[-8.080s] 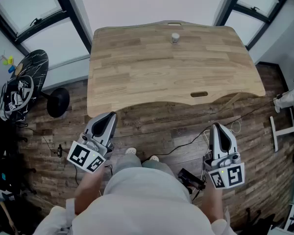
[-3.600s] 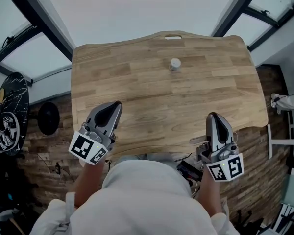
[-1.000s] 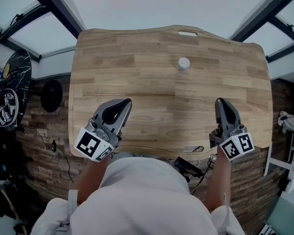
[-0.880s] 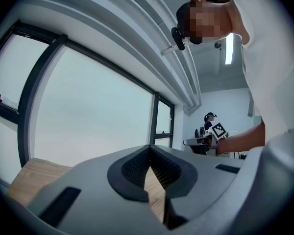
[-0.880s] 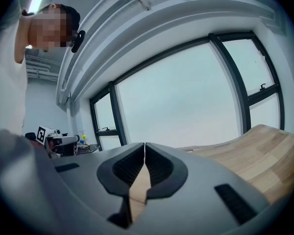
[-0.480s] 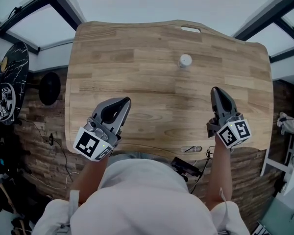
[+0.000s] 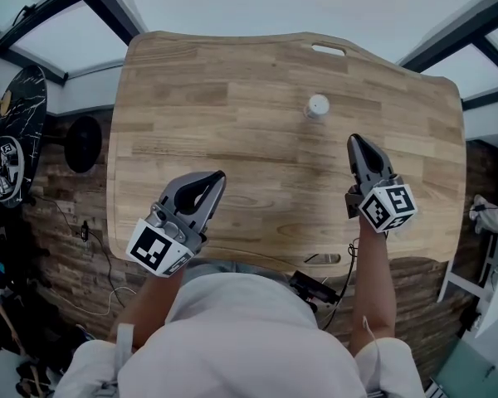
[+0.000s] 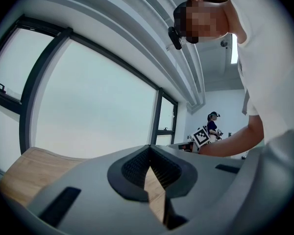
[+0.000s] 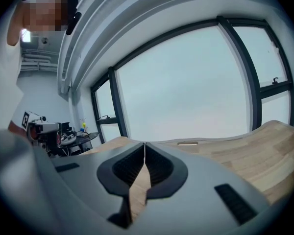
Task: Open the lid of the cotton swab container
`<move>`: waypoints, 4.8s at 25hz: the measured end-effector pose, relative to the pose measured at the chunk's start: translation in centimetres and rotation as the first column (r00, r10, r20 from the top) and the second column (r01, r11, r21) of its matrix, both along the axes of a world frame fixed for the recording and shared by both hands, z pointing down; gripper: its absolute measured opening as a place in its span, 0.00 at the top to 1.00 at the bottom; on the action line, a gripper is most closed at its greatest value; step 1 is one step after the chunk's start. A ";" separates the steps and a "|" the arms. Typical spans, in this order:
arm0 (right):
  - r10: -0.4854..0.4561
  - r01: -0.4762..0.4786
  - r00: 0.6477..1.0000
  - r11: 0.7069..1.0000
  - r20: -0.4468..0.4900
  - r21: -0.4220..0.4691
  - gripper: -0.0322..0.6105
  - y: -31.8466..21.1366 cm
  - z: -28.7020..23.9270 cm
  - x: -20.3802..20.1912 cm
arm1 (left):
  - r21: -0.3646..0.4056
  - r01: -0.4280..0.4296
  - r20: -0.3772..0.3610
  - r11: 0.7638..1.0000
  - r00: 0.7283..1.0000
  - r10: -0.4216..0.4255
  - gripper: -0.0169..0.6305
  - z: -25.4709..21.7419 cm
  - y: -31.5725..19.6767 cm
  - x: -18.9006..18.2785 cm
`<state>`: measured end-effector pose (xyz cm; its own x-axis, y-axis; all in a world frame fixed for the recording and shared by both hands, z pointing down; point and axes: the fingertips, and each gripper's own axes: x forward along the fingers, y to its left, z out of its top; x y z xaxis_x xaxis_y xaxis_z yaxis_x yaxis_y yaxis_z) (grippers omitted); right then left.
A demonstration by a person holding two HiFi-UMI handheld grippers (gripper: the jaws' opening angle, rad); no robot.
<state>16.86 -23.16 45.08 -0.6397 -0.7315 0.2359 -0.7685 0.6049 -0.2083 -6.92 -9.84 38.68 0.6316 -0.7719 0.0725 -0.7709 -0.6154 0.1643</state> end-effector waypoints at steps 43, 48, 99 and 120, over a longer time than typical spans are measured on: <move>-0.030 -0.052 0.954 0.964 -0.299 -0.261 0.56 -10.0 18.2 -5.7 | -0.111 0.049 0.031 0.993 0.998 -0.045 0.95 3.6 -1.8 -1.1; -0.021 -0.061 0.947 0.968 -0.320 -0.244 0.56 -10.6 18.3 -6.0 | -0.108 0.059 0.037 0.992 0.998 -0.056 0.95 3.6 -1.9 -1.6; -0.221 0.206 0.943 0.975 -0.249 -0.087 0.56 11.3 -7.2 -7.2 | 0.156 -0.110 0.026 0.982 0.994 0.107 0.95 -9.2 2.3 4.0; -0.210 0.194 0.939 0.977 -0.272 -0.086 0.56 16.9 -9.6 -8.2 | 0.164 -0.209 0.028 0.964 0.978 0.208 0.95 -11.0 5.0 6.3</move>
<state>8.71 -6.22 35.45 -0.6758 -0.5737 0.4628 -0.6634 0.7470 -0.0429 -0.64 -4.87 27.68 0.7797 -0.6250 -0.0375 -0.6238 -0.7806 0.0397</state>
